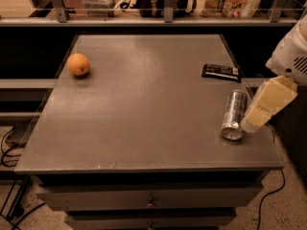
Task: Move redbull can near orange
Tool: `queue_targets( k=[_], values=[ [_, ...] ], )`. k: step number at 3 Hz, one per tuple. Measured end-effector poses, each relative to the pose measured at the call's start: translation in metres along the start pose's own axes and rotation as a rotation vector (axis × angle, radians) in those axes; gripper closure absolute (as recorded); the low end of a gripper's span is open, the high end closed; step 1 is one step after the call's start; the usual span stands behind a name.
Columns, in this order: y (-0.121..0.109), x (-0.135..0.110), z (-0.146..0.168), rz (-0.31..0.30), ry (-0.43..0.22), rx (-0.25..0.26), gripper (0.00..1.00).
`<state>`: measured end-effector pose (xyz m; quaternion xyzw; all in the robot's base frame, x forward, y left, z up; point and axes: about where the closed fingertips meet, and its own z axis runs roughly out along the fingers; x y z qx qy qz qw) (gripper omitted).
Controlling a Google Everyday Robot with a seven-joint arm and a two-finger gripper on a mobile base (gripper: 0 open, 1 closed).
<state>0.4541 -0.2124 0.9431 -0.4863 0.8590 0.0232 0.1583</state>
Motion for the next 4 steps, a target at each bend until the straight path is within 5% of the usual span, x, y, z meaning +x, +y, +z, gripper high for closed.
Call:
queue_targets(
  k=[1,2,4],
  values=[
    [0.000,-0.001,0.001,0.074,-0.001,0.001,0.00],
    [0.000,-0.001,0.001,0.074,-0.001,0.001,0.00],
    [0.002,-0.008,0.057,0.252,-0.020,-0.167,0.00]
  ],
)
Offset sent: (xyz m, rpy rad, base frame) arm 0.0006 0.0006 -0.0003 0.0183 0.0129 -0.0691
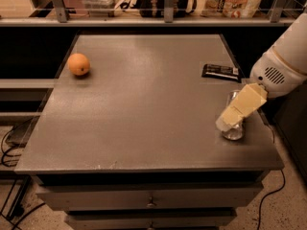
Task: Move redbull can near orange
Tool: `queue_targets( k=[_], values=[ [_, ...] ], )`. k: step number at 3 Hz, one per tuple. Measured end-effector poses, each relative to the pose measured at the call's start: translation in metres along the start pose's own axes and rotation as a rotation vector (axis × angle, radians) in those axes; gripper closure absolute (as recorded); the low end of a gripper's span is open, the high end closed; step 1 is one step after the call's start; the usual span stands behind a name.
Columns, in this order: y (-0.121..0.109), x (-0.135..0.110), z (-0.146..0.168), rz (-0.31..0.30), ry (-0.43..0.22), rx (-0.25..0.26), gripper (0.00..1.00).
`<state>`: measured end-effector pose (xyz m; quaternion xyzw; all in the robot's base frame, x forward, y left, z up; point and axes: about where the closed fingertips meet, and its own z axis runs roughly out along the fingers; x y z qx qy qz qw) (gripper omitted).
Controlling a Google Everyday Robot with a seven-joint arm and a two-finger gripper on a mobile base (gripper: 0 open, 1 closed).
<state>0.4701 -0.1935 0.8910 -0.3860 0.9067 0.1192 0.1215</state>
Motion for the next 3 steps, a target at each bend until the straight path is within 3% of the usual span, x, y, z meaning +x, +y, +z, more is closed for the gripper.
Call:
queue_targets(
  k=[2,3],
  values=[
    [-0.002,0.004,0.047,0.129,0.047,-0.081,0.00],
    [-0.012,0.013,0.064,0.203,0.070,-0.062,0.18]
  ],
)
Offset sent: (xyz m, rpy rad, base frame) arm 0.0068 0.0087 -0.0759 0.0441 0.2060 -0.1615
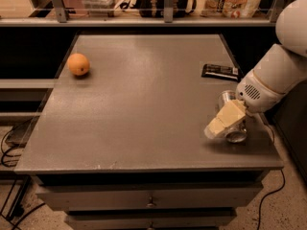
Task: Move redbull can near orange
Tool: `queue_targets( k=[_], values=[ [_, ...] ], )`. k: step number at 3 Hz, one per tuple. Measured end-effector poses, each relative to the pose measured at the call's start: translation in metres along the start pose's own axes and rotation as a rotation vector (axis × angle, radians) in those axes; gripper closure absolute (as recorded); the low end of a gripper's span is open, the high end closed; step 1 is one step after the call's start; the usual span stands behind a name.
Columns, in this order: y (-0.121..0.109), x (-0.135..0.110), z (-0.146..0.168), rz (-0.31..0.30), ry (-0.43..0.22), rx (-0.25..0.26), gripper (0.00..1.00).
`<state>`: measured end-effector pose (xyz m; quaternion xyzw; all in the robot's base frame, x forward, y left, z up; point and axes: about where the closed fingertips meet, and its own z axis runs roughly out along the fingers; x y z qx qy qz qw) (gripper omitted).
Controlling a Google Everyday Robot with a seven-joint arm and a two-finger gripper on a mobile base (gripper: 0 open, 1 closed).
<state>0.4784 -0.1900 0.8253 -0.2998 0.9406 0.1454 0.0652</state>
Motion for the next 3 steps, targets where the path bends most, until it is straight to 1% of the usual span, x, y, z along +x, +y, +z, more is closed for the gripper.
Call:
queue_targets(
  k=[1,2,3],
  values=[
    [-0.0039,0.0005,0.0000,0.020,0.002,0.015,0.41],
    [-0.0023,-0.0010,-0.0067,0.020,0.002,0.015,0.63],
    [-0.0019,-0.0015,-0.0082,0.020,0.002,0.015,0.88]
  ],
)
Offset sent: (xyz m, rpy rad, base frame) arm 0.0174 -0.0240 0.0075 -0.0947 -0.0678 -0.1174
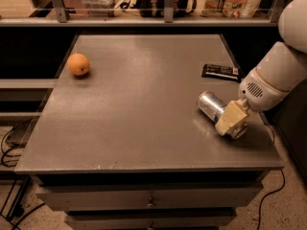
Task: Move redbull can near orange
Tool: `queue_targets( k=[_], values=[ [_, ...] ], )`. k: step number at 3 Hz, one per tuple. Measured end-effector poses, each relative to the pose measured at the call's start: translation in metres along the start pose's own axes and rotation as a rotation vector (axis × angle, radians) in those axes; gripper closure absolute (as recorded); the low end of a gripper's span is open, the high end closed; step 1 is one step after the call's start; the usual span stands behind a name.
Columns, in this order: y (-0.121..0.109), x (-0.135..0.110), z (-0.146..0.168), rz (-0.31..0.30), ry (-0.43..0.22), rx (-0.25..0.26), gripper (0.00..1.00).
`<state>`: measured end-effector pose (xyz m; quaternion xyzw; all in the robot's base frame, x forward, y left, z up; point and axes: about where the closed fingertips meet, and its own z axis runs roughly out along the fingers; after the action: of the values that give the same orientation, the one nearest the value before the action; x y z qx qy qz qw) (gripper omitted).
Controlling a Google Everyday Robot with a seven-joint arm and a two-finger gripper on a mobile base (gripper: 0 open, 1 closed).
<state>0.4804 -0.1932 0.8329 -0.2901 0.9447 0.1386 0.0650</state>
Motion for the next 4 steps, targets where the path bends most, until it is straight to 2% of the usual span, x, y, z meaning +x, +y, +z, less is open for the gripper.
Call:
queue_targets(
  k=[1,2,3,4],
  values=[
    [0.011,-0.037,-0.032,-0.113,-0.068,0.086,1.00],
    [0.032,-0.086,-0.064,-0.255,-0.138,0.141,1.00],
    [0.065,-0.143,-0.081,-0.414,-0.181,0.137,1.00],
    [0.070,-0.150,-0.086,-0.424,-0.199,0.140,1.00]
  ],
)
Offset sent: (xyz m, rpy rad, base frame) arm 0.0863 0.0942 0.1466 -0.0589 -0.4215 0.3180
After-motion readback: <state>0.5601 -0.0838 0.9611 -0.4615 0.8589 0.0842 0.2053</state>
